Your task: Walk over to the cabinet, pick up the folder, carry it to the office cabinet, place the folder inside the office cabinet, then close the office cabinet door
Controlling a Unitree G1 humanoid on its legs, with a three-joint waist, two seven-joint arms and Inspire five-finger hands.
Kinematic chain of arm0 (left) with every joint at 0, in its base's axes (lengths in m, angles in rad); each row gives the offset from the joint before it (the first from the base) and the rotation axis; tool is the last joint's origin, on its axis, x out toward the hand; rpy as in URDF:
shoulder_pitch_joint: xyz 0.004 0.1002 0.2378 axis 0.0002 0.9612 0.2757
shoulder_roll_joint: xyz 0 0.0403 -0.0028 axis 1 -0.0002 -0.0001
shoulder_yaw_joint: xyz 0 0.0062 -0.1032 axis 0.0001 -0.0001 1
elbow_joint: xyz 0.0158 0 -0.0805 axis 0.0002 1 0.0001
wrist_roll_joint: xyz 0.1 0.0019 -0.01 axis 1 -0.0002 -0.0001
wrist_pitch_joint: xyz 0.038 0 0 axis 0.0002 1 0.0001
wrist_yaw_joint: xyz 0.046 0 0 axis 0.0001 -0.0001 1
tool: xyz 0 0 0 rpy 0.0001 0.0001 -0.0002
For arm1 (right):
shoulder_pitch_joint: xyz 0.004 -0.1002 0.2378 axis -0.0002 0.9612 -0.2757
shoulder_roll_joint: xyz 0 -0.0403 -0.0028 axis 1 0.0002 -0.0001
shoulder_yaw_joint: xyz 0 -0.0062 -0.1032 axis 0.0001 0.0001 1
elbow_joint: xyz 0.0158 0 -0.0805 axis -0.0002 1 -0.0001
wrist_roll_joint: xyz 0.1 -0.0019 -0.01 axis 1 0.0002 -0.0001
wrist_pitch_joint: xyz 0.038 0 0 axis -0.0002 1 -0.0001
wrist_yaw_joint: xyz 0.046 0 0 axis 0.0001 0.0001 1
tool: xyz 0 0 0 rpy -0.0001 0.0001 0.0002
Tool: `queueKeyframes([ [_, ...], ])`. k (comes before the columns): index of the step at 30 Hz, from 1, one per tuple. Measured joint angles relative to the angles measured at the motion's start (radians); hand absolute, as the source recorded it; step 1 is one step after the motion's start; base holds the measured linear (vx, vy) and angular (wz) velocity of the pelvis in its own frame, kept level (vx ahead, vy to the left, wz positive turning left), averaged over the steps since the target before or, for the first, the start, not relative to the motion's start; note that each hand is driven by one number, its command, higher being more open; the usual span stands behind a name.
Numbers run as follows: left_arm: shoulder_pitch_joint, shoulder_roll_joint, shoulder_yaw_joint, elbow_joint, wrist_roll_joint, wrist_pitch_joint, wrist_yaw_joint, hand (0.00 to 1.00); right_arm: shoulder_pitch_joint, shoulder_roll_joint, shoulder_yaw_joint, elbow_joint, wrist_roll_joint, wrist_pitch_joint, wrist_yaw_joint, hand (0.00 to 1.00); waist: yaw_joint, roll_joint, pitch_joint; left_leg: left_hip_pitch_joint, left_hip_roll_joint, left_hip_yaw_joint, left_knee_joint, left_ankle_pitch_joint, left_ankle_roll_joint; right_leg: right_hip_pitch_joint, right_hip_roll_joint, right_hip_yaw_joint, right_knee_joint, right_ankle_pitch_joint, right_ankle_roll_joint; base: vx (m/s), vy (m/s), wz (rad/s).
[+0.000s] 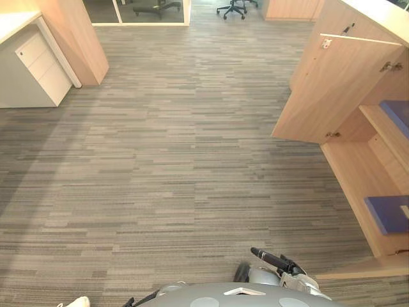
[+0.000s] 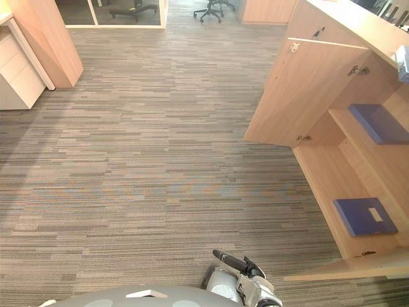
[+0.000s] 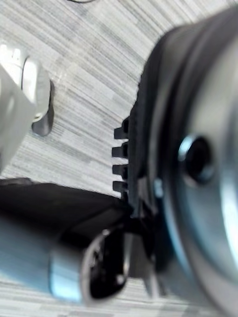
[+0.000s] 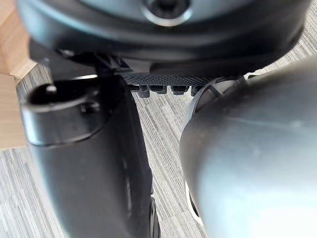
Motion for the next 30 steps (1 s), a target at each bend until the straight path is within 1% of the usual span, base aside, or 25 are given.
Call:
queueKeyframes([
  [1, 0.001, 0.0, 0.006, 0.0, -0.002, 0.0, 0.0, 1.0, 0.0, 0.003, -0.009, -0.004, 0.004, 0.0, 0.0, 1.0, 0.003, -0.001, 0.005, 0.008, 0.009, 0.008, 0.001, -0.008, -0.015, -0.01, -0.003, -0.003, -0.036, 0.026, 0.007, 0.19, -0.189, -0.33],
  [2, -0.001, 0.0, 0.034, -0.001, -0.002, 0.0, 0.001, 1.0, 0.007, 0.008, -0.015, -0.018, 0.019, 0.0, 0.0, 1.0, 0.01, -0.008, 0.012, 0.025, 0.026, 0.019, 0.008, -0.027, -0.046, -0.032, -0.019, -0.004, -0.064, 0.06, 0.01, 0.3, -0.286, -0.35],
  [3, -0.003, 0.001, 0.053, -0.005, -0.002, 0.0, 0.006, 1.0, 0.021, 0.015, -0.017, -0.022, 0.038, -0.001, -0.001, 1.0, 0.016, -0.019, 0.015, 0.045, 0.041, 0.026, 0.014, -0.048, -0.077, -0.04, -0.041, -0.01, -0.062, 0.083, 0.002, 0.34, -0.315, -0.3],
  [4, -0.003, 0.002, 0.061, -0.008, -0.002, 0.0, 0.009, 1.0, 0.026, 0.018, -0.017, -0.025, 0.038, -0.002, -0.001, 1.0, 0.016, -0.026, 0.014, 0.057, 0.049, 0.028, 0.015, -0.059, -0.094, -0.039, -0.054, -0.016, -0.059, 0.093, -0.008, 0.38, -0.342, -0.14],
  [5, -0.007, 0.006, 0.07, -0.011, -0.002, 0.0, 0.01, 1.0, 0.034, 0.024, -0.024, -0.025, 0.038, 0.0, 0.0, 1.0, 0.016, -0.039, 0.013, 0.08, 0.063, 0.027, 0.016, -0.083, -0.122, -0.033, -0.066, -0.023, -0.05, 0.102, -0.011, 0.51, -0.433, -0.12],
  [6, -0.019, 0.0, 0.069, -0.009, 0.0, 0.007, 0.01, 1.0, 0.035, 0.022, -0.058, -0.026, 0.042, 0.004, 0.004, 1.0, 0.014, -0.025, 0.01, 0.1, 0.111, 0.034, 0.01, -0.097, -0.152, -0.04, -0.037, -0.027, -0.01, 0.197, -0.039, 0.53, -0.446, -0.07],
  [7, -0.02, -0.006, 0.07, -0.007, 0.002, 0.012, 0.008, 1.0, 0.034, 0.018, -0.074, -0.029, 0.048, 0.004, 0.011, 1.0, 0.008, -0.01, 0.003, 0.11, 0.142, 0.034, 0.003, -0.093, -0.16, -0.046, -0.01, -0.029, 0.012, 0.202, -0.05, 0.71, -0.55, -0.17],
  [8, -0.039, -0.019, 0.077, 0.0, 0.003, 0.014, 0.002, 1.0, 0.023, 0.012, -0.087, -0.025, 0.043, -0.002, 0.009, 1.0, 0.01, 0.028, -0.006, 0.119, 0.199, 0.026, 0.006, -0.054, -0.177, -0.052, 0.053, -0.039, 0.04, 0.147, -0.086, 0.5, -0.383, -0.21],
  [9, -0.048, -0.023, 0.079, 0.0, 0.003, 0.014, -0.003, 1.0, 0.017, 0.014, -0.093, -0.016, 0.037, -0.001, 0.008, 1.0, 0.015, 0.028, -0.005, 0.112, 0.221, 0.013, 0.035, -0.028, -0.184, -0.05, 0.074, -0.036, 0.045, 0.127, -0.098, 0.8, -0.595, -0.55],
  [10, -0.063, -0.028, 0.104, -0.007, -0.004, 0.015, -0.017, 1.0, 0.018, 0.024, -0.096, -0.002, 0.036, 0.002, 0.009, 1.0, 0.016, 0.015, -0.008, 0.058, 0.276, -0.049, 0.209, 0.048, -0.156, -0.013, 0.124, -0.023, 0.038, 0.082, -0.115, 0.66, -0.482, -0.54],
  [12, -0.064, -0.032, 0.101, -0.014, -0.007, 0.012, -0.019, 1.0, 0.02, 0.022, -0.092, 0.01, 0.036, 0.003, 0.009, 1.0, 0.017, 0.013, -0.008, 0.016, 0.313, -0.088, 0.37, 0.098, -0.1, 0.033, 0.154, -0.006, 0.017, 0.051, -0.116, 0.6, -0.354, -0.54],
  [13, -0.064, -0.033, 0.086, -0.03, -0.012, 0.01, -0.021, 1.0, 0.021, 0.016, -0.081, 0.029, 0.037, 0.004, 0.008, 1.0, 0.017, 0.014, -0.008, -0.028, 0.343, -0.118, 0.569, 0.115, -0.087, 0.103, 0.196, 0.025, -0.013, 0.024, -0.12, 0.54, -0.236, -0.6],
  [14, -0.064, -0.031, 0.071, -0.033, -0.016, 0.009, -0.021, 1.0, 0.022, 0.013, -0.072, 0.037, 0.037, 0.004, 0.008, 1.0, 0.017, 0.01, -0.006, -0.045, 0.351, -0.121, 0.63, 0.108, -0.091, 0.132, 0.211, 0.039, -0.027, 0.016, -0.122, 0.64, -0.23, -0.8],
  [16, -0.065, -0.019, 0.032, -0.043, -0.031, 0.005, -0.02, 1.0, 0.022, 0.011, -0.041, 0.051, 0.038, 0.004, 0.007, 1.0, 0.017, 0.008, -0.006, -0.115, 0.345, -0.107, 0.784, 0.024, -0.09, 0.239, 0.25, 0.118, -0.079, -0.022, -0.133, 0.5, -0.108, -0.8],
  [17, -0.065, -0.017, 0.028, -0.048, -0.043, 0.004, -0.021, 1.0, 0.02, 0.011, -0.035, 0.054, 0.038, 0.004, 0.006, 1.0, 0.019, 0.006, -0.006, -0.137, 0.342, -0.095, 0.8, 0.003, -0.09, 0.259, 0.252, 0.139, -0.085, -0.029, -0.13, 0.45, -0.032, -0.91],
  [19, -0.065, -0.018, 0.026, -0.061, -0.059, -0.011, -0.017, 1.0, 0.018, 0.011, -0.033, 0.053, 0.039, 0.004, 0.004, 1.0, 0.024, -0.002, -0.004, -0.22, 0.31, -0.095, 0.804, -0.06, -0.081, 0.301, 0.247, 0.211, -0.087, -0.054, -0.121, 0.37, 0.039, -0.95],
  [21, -0.065, -0.016, 0.021, -0.074, -0.07, -0.024, -0.023, 1.0, 0.019, 0.018, -0.034, 0.054, 0.048, 0.003, -0.005, 1.0, 0.036, -0.014, 0.001, -0.312, 0.237, -0.117, 0.702, -0.113, -0.084, 0.351, 0.209, 0.315, -0.082, -0.078, -0.091, 0.42, 0.186, -1.33],
  [22, -0.065, -0.014, 0.016, -0.075, -0.077, -0.029, -0.023, 1.0, 0.018, 0.019, -0.034, 0.053, 0.052, 0.003, -0.007, 1.0, 0.039, -0.017, 0.002, -0.329, 0.214, -0.13, 0.659, -0.118, -0.087, 0.365, 0.196, 0.346, -0.082, -0.085, -0.081, 0.37, 0.239, -1.47],
  [23, -0.065, -0.014, 0.014, -0.078, -0.082, -0.031, -0.022, 1.0, 0.025, 0.021, -0.035, 0.051, 0.069, 0.002, -0.009, 1.0, 0.038, -0.022, 0.006, -0.36, 0.161, -0.181, 0.547, -0.113, -0.097, 0.391, 0.166, 0.401, -0.081, -0.102, -0.055, 0.42, 0.385, -1.42],
  [24, -0.065, -0.02, 0.014, -0.079, -0.081, -0.031, -0.01, 1.0, 0.043, 0.023, -0.035, 0.04, 0.084, 0.001, -0.01, 1.0, 0.036, -0.023, 0.006, -0.377, 0.116, -0.251, 0.399, -0.08, -0.109, 0.408, 0.139, 0.455, -0.08, -0.125, -0.023, 0.34, 0.375, -1.41],
  [25, -0.063, -0.02, 0.014, -0.079, -0.081, -0.032, -0.003, 1.0, 0.052, 0.023, -0.033, 0.03, 0.086, 0.0, -0.01, 1.0, 0.034, -0.02, 0.006, -0.382, 0.101, -0.292, 0.322, -0.052, -0.112, 0.418, 0.131, 0.484, -0.079, -0.137, -0.006, 0.33, 0.41, -1.42],
  [26, -0.058, -0.028, 0.02, -0.08, -0.083, -0.032, 0.002, 1.0, 0.073, 0.028, -0.025, 0.003, 0.088, -0.002, -0.013, 1.0, 0.037, -0.02, 0.004, -0.379, 0.093, -0.325, 0.274, 0.064, -0.126, 0.434, 0.112, 0.541, -0.076, -0.159, 0.023, 0.4, 0.464, -1.43],
  [27, -0.058, -0.016, 0.037, -0.081, -0.081, -0.03, 0.005, 1.0, 0.084, 0.044, 0.002, -0.017, 0.091, -0.004, -0.015, 1.0, 0.037, -0.038, -0.002, -0.352, 0.065, -0.294, 0.278, 0.074, -0.104, 0.44, 0.084, 0.591, -0.07, -0.17, 0.023, 0.42, 0.426, -1.26],
  [29, -0.06, 0.01, 0.037, -0.079, -0.077, -0.039, 0.019, 1.0, 0.087, 0.07, 0.017, -0.032, 0.108, -0.005, -0.009, 1.0, 0.016, -0.068, -0.01, -0.353, 0.073, -0.264, 0.332, 0.016, -0.112, 0.393, 0.106, 0.618, 0.006, -0.146, 0.013, 0.45, 0.328, -0.96],
  [30, -0.057, 0.011, 0.05, -0.067, -0.077, -0.037, 0.019, 1.0, 0.084, 0.082, 0.023, -0.024, 0.103, -0.009, -0.015, 1.0, 0.027, -0.082, -0.017, -0.35, 0.067, -0.278, 0.397, -0.012, -0.086, 0.384, 0.108, 0.651, 0.005, -0.124, 0.004, 0.38, 0.233, -1.15],
])
